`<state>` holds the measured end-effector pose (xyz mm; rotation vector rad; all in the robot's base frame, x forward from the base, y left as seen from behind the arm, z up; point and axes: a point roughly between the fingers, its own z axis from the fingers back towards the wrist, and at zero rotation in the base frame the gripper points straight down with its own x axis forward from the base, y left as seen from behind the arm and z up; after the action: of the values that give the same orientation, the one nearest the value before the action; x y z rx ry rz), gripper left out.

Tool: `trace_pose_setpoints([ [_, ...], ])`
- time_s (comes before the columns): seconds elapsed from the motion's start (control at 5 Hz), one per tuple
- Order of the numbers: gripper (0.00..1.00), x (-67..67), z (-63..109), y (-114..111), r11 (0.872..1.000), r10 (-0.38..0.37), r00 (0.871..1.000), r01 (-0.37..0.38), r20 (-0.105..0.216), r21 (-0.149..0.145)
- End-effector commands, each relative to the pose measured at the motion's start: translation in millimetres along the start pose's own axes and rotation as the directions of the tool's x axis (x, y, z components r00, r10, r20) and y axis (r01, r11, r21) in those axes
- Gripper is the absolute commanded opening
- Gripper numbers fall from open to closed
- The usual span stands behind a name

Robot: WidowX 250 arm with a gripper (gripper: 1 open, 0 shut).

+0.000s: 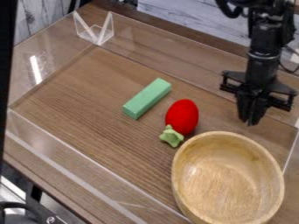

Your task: Move the red object to the right side of the table

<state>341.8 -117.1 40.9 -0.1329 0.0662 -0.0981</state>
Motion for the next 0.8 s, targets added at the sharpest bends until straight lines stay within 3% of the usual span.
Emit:
trace_pose_setpoints([
  [0.0, 1.0, 4.1, 25.2, -1.7, 0.999, -0.034, 0.998, 0.034, 0.055, -0.011],
  [0.2, 1.0, 1.1, 31.0, 4.9, 0.999, -0.046, 0.998, 0.047, 0.047, -0.014],
  [0.4, 0.0, -1.8, 34.0, 11.6, 0.998, -0.061, 0.997, 0.061, 0.047, -0.013],
  [0.6, 1.0, -6.6, 19.8, 9.6, 0.998, -0.066, 0.997, 0.066, 0.031, -0.012],
])
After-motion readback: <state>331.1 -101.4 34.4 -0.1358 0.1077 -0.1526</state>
